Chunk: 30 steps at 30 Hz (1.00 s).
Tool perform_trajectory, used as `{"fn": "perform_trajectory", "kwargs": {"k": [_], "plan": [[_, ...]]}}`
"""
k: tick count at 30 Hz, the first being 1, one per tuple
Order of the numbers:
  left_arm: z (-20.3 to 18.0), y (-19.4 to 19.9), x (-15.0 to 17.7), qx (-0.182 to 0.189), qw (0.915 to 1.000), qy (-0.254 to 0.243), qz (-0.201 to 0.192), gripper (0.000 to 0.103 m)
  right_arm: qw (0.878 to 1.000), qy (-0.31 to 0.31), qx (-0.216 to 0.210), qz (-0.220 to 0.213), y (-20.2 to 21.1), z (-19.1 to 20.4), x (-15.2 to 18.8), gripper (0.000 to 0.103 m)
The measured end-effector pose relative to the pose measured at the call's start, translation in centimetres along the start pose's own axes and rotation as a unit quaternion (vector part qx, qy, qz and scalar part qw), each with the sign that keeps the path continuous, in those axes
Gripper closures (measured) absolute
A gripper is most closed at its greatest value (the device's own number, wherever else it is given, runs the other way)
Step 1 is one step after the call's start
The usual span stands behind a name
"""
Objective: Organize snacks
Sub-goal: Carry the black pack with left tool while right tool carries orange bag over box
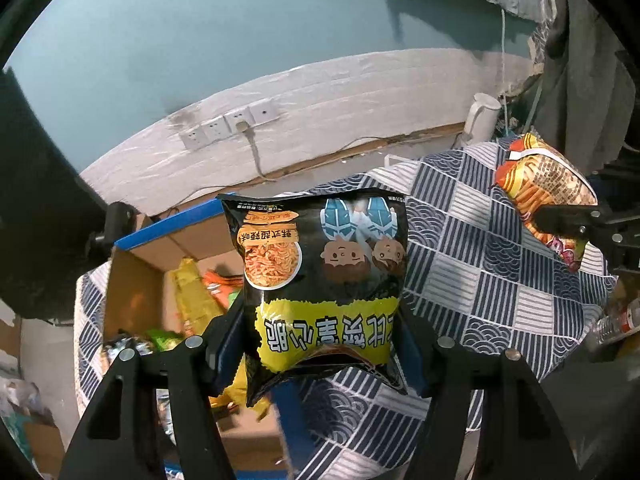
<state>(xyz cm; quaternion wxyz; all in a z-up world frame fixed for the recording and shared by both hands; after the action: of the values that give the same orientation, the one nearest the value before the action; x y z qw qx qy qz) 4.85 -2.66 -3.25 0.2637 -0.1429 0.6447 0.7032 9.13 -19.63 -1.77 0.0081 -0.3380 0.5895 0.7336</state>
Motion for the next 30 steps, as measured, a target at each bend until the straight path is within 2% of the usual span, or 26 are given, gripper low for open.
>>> {"fn": "perform_trajectory", "kwargs": {"k": [16, 20, 30], "plan": [[8.0, 2.1, 3.5, -0.030, 0.9976, 0.061, -0.008, 0.036, 0.998, 0.057, -0.032, -0.001, -1.4, 8.8, -4.5, 0.062], [10.7, 1.7, 4.4, -0.027, 0.9958, 0.088, 0.000, 0.036, 0.997, 0.071, -0.042, 0.003, -2.3, 11.2, -5.7, 0.062], [16.2, -0.7, 6.5, -0.051, 0.9890, 0.136, 0.029, 0.036, 0.993, 0.099, -0.061, 0.032, -6.2, 16.3, -8.0, 0.062]]}}
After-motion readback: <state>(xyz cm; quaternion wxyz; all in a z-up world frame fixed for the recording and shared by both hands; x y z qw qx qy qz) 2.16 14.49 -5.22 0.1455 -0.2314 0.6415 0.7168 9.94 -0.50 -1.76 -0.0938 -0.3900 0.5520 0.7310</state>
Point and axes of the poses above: each gripper's, at about its wrist camera, not at the fingertips, and y roughly against the way its jaws point, z to its left, x to its underside, the point moved 1 cm from there along -y, roughly the way its jaws point, and after that the axes turned 1 degree about x, right-handed, at the moved point
